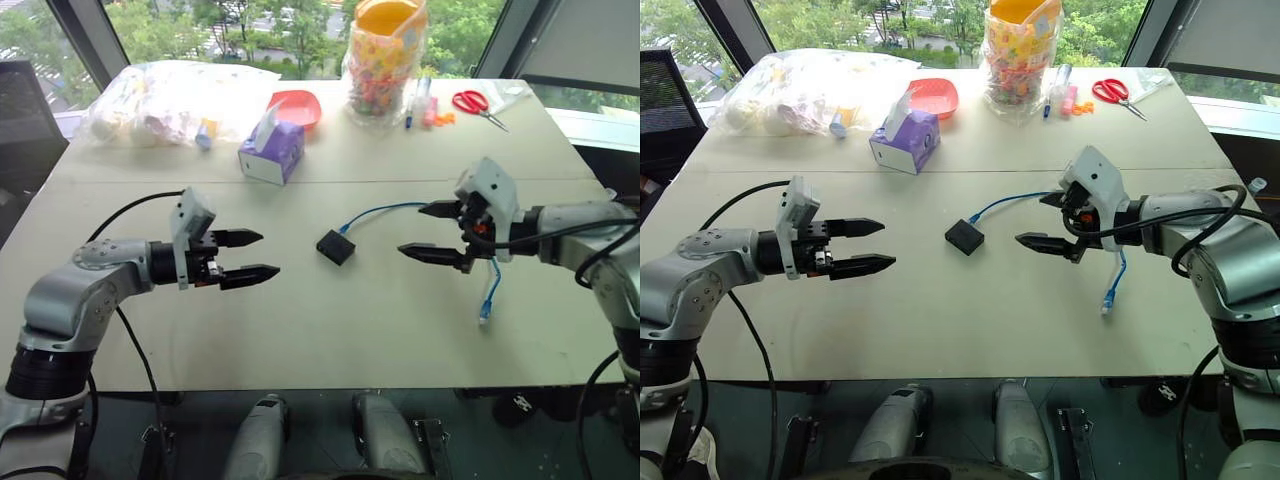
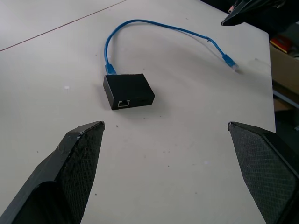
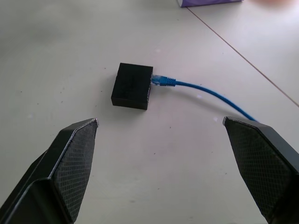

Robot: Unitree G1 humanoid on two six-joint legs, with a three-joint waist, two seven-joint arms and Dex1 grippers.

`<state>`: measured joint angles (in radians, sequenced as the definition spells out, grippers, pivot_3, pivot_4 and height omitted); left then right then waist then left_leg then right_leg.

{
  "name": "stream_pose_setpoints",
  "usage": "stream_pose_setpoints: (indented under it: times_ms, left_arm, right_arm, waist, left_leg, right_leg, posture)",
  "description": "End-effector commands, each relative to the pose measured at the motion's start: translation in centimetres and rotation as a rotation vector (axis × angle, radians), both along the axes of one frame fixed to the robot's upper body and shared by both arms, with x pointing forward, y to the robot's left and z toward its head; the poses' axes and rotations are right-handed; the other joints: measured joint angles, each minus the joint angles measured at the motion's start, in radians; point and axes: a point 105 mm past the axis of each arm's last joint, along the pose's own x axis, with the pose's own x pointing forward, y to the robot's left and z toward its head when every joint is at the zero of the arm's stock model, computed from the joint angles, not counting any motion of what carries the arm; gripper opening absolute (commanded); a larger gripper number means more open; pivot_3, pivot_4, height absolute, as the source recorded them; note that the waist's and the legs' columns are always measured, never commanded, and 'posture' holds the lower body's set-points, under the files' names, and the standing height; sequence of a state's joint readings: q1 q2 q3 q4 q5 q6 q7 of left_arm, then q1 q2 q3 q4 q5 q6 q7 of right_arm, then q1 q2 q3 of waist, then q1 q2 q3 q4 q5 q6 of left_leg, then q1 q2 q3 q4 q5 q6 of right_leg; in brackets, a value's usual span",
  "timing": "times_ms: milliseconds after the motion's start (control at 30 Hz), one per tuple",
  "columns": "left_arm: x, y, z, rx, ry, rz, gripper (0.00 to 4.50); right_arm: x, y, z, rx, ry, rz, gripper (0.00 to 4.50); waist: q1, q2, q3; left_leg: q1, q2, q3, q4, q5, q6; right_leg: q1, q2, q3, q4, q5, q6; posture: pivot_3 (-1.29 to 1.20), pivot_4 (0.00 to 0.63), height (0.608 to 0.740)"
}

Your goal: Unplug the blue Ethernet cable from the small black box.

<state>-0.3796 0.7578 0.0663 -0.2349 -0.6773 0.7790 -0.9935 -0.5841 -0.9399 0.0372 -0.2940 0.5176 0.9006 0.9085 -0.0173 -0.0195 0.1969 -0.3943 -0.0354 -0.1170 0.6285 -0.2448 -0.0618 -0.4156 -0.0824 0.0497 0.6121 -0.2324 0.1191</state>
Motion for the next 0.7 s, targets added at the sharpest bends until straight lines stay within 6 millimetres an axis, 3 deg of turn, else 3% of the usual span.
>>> stream_pose_setpoints:
  times_ms: [33, 233, 367, 700]
  left_arm:
    - [0.0, -0.1, 1.0, -0.015, -0.05, 0.014, 4.44]
    - [0.3, -0.6, 1.2, -0.03, -0.06, 0.017, 4.44]
    - [0.2, -0.7, 1.3, -0.038, -0.063, 0.02, 4.44]
    - [0.0, -0.9, 1.1, -0.034, -0.092, 0.048, 4.44]
  right_arm:
    - [0.6, 0.1, 1.1, 0.003, -0.04, 0.021, 4.5]
    - [2.6, 0.6, 0.9, -0.011, -0.049, 0.058, 4.5]
    - [5.3, 1.4, 0.8, -0.008, -0.024, 0.082, 4.5]
    - [10.7, 5.3, -2.7, -0.254, -0.066, 0.187, 4.5]
  waist:
    - [0.0, 0.0, 0.0]
    - [-0.004, 0.0, 0.0]
    - [-0.009, 0.0, 0.0]
    - [-0.029, 0.0, 0.0]
  left_leg:
    - [0.0, 0.0, 0.0, 0.0, 0.0, 0.0]
    - [0.0, 0.0, 0.0, 0.0, 0.0, 0.0]
    - [0.001, 0.0, 0.0, 0.0, 0.0, 0.0]
    - [0.001, 0.0, 0.0, 0.0, 0.0, 0.0]
  right_leg:
    - [0.0, 0.0, 0.0, 0.0, 0.0, 0.0]
    - [0.0, 0.0, 0.0, 0.0, 0.0, 0.0]
    - [0.0, 0.0, 0.0, 0.001, 0.001, 0.001]
    - [-0.001, 0.0, 0.0, 0.003, 0.003, 0.004]
  posture:
    - [0.0, 0.15, 0.74]
    - [0.0, 0.15, 0.74]
    - [0.0, 0.15, 0.74]
    - [0.0, 0.15, 0.74]
